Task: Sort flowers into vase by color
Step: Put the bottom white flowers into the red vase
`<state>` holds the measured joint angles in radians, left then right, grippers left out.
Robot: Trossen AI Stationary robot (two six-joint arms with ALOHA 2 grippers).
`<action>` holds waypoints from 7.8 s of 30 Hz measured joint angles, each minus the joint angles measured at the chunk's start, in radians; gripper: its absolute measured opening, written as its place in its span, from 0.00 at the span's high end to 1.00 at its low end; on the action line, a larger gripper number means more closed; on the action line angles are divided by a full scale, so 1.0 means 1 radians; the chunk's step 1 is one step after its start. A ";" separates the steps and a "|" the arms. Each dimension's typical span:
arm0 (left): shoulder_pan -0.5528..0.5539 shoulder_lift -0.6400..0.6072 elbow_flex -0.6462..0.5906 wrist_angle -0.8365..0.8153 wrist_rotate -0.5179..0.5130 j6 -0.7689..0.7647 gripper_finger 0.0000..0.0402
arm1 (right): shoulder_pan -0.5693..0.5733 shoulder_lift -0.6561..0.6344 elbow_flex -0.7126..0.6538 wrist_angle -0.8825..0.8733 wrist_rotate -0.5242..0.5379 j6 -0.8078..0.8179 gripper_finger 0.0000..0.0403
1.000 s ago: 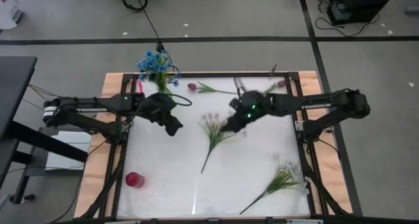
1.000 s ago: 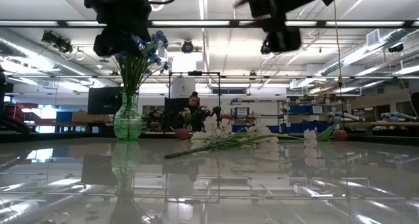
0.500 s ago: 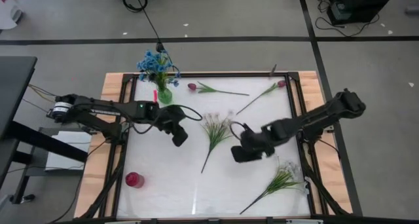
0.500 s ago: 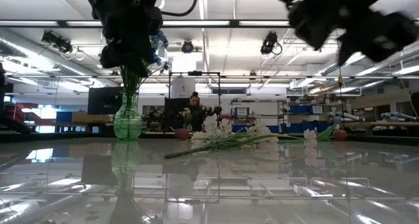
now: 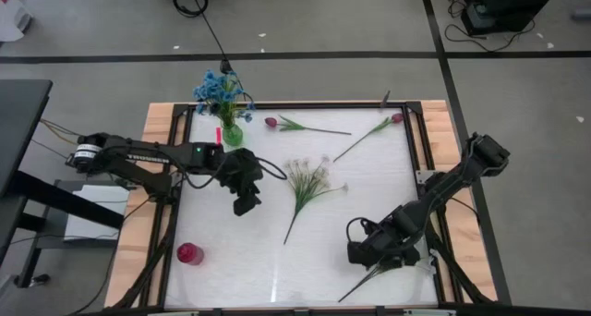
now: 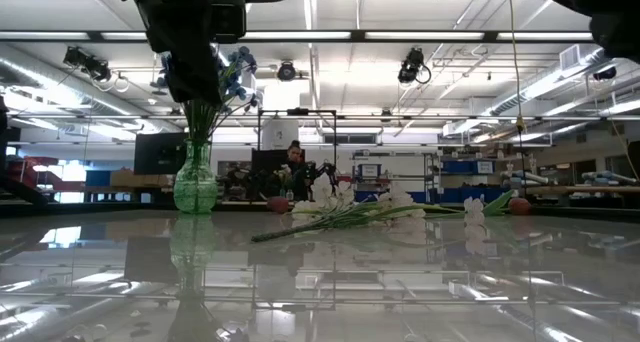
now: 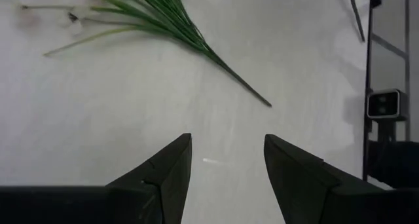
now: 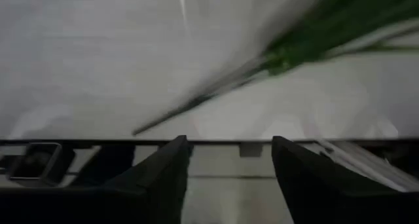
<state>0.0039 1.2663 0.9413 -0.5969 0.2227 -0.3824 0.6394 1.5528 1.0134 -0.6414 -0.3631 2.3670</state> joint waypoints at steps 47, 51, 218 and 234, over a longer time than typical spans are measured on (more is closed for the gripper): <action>-0.058 0.000 0.000 0.054 0.059 -0.061 0.51 | -0.167 -0.068 -0.144 0.052 0.347 -0.173 0.29; -0.058 0.000 0.000 0.056 0.058 -0.074 0.51 | -0.173 -0.058 -0.143 0.023 0.378 -0.087 0.29; -1.150 -0.540 -0.001 -0.068 -0.733 -0.060 0.97 | -0.410 -0.071 0.428 0.438 1.159 -1.558 0.63; -1.279 -0.410 -0.001 -0.143 -1.088 -0.317 0.97 | -0.419 -0.071 0.428 0.445 1.115 -1.637 0.63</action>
<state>-1.2746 0.8566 0.9405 -0.7395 -0.8655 -0.6996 0.2203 1.4815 1.4418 -0.1969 0.7519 0.7303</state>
